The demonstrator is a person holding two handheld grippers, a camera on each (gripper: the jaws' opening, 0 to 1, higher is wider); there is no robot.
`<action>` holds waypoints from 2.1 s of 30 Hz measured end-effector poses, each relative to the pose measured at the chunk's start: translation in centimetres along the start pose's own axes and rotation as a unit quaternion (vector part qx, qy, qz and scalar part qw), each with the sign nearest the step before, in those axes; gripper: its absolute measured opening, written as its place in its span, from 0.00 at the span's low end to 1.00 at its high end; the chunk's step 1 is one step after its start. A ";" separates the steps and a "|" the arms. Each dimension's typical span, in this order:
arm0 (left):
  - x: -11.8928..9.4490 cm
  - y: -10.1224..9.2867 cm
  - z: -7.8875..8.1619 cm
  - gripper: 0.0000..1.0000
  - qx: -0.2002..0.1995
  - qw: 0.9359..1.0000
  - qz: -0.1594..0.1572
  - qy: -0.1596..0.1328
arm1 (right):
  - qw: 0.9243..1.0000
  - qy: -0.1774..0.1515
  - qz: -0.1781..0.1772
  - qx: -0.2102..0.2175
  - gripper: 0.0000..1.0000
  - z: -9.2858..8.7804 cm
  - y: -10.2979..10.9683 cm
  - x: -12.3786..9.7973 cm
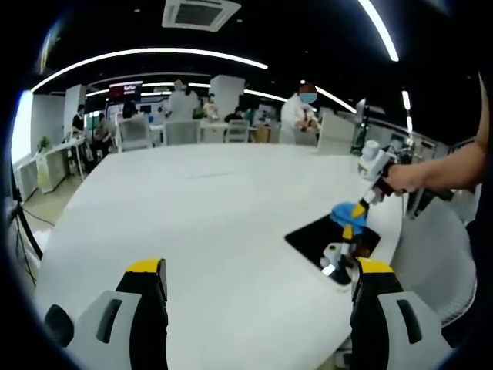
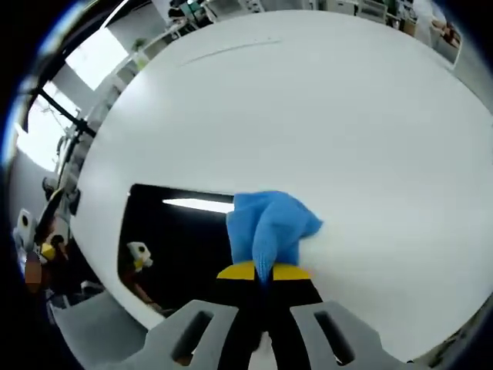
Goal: Wipe the mirror surface with the cleaning cloth until all visible marks leave the cleaned area.
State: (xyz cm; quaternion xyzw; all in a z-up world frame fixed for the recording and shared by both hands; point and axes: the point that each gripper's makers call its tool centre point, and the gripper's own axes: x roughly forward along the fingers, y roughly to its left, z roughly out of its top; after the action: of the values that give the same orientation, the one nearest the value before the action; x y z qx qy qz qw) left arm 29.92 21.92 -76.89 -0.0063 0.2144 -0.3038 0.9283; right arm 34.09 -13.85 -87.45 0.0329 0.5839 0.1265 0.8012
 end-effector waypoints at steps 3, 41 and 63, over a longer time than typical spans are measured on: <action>0.1 0.0 -0.1 1.00 0.000 1.000 -0.001 0.001 | 1.000 -0.003 -0.002 -0.001 0.00 0.9 -0.2 0.3; 1.5 -0.7 -0.1 1.00 -0.006 1.000 -0.012 0.000 | 0.999 -0.048 -0.021 0.012 0.00 3.1 -3.2 -2.5; 0.8 -0.1 -0.1 1.00 -0.004 1.000 -0.004 0.002 | 0.998 -0.038 -0.018 0.050 0.00 -0.8 -6.9 -4.0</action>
State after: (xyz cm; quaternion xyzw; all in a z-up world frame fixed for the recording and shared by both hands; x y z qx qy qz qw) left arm 30.36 21.40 -77.25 -0.0102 0.2173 -0.3063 0.9267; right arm 33.35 -21.59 -85.33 0.0670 0.5593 0.0812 0.8222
